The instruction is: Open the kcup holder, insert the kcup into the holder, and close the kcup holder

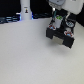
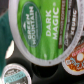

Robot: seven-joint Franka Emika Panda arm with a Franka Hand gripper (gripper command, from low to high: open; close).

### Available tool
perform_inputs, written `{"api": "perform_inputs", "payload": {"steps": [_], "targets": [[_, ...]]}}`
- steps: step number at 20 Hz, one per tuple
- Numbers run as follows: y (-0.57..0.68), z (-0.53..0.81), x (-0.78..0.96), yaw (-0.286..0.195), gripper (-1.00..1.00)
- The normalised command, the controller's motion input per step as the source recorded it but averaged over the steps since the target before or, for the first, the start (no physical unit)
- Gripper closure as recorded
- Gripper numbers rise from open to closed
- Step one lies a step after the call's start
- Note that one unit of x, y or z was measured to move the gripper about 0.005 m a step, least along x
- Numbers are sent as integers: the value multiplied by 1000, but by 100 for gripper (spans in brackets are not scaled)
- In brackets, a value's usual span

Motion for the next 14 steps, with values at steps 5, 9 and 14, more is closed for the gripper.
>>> {"api": "perform_inputs", "payload": {"steps": [5, 9, 14], "targets": [[77, 190, 38, -51, 100], [209, 369, 175, -35, 100], [327, 278, 240, -19, 100]]}}
